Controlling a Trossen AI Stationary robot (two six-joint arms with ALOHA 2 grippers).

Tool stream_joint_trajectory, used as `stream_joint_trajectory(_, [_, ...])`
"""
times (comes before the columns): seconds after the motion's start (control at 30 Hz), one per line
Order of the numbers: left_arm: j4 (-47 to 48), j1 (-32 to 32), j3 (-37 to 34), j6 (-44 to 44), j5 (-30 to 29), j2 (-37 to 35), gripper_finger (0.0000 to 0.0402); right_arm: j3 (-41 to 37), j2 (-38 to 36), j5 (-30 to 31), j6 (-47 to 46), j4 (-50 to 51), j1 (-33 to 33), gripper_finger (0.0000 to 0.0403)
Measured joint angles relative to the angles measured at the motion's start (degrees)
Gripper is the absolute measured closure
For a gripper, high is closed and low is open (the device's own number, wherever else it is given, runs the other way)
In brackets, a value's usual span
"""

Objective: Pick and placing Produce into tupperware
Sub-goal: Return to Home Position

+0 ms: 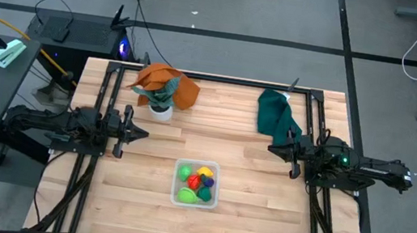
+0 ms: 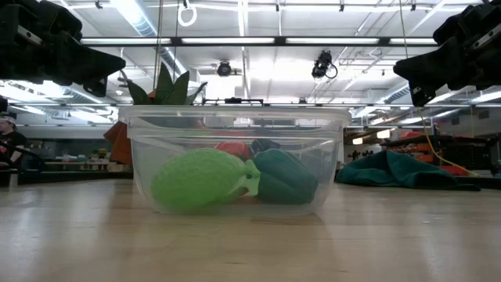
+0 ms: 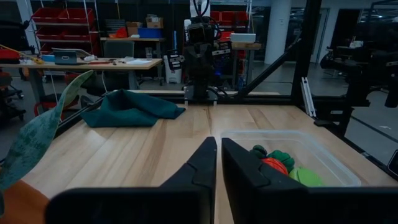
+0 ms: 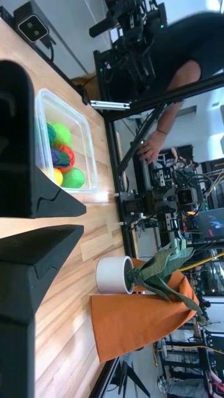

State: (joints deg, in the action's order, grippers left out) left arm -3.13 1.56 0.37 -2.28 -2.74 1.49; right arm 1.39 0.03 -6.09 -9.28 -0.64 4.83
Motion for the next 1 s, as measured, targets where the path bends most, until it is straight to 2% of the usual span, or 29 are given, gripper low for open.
stream_joint_trajectory(0.2, [0.01, 0.02, 0.00, -0.02, 0.00, 0.00, 0.0378, 0.00, 0.00, 0.00, 0.00, 0.00, -0.01, 0.0403])
stream_joint_trajectory(0.63, [0.01, 0.00, 0.02, -0.02, 0.00, 0.00, 0.0363, 0.00, 0.00, 0.00, 0.00, 0.00, -0.01, 0.0403])
stream_joint_trajectory(1.0, [0.01, 0.00, 0.00, -0.02, 0.00, 0.00, 0.0376, 0.00, 0.00, 0.00, 0.00, 0.00, 0.01, 0.0403])
